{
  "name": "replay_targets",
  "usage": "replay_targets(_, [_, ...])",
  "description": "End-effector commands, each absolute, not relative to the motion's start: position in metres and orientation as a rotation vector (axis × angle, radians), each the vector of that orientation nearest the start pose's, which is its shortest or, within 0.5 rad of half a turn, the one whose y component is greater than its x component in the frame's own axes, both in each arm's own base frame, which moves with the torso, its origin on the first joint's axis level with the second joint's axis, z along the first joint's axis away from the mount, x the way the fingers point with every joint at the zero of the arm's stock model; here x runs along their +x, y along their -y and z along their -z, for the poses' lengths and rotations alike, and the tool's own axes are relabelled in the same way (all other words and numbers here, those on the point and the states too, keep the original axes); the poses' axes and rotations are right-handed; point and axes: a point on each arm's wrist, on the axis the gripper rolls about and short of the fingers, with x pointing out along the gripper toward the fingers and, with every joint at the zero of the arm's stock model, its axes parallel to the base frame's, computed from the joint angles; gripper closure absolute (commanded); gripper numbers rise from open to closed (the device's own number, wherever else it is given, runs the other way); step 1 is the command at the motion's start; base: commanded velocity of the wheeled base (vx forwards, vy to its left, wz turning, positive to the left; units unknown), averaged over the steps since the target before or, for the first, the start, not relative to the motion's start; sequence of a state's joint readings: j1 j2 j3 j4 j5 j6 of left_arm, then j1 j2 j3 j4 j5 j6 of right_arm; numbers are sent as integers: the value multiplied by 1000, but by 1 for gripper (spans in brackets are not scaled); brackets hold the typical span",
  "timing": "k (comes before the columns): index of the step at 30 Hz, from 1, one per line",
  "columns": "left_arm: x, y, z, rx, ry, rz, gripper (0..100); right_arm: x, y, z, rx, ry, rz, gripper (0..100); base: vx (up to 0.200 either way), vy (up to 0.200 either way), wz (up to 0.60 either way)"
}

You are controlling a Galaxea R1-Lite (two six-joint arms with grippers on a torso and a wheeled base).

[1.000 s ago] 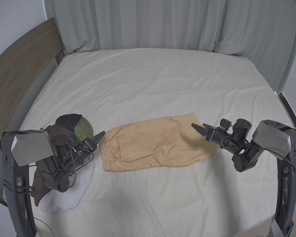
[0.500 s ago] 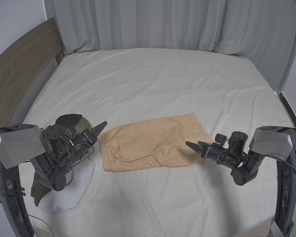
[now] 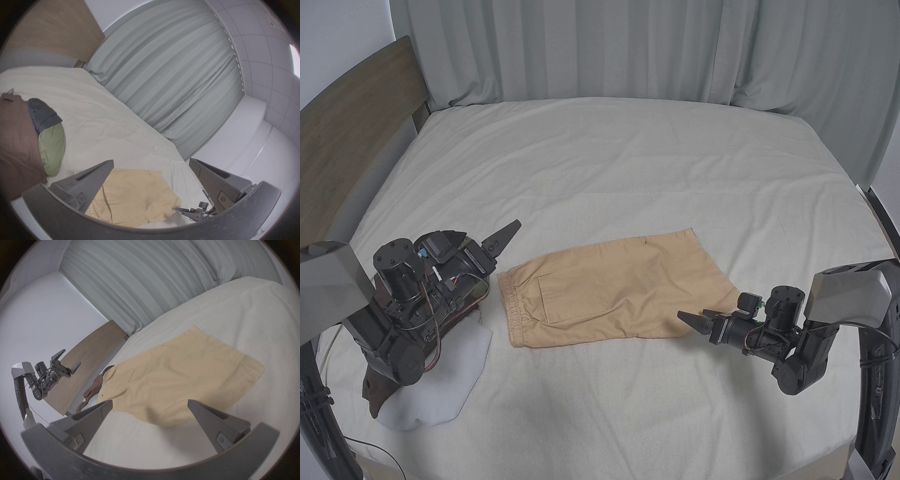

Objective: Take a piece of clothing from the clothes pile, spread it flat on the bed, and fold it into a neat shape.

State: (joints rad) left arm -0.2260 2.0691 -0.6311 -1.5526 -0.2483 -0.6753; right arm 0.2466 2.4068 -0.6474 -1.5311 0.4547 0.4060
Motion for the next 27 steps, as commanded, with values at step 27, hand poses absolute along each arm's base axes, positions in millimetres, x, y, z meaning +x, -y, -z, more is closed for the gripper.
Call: replay_targets(27, [306, 94, -118, -242, 29, 580, 0, 342, -106, 50, 377, -474, -632, 0, 0, 0, 0])
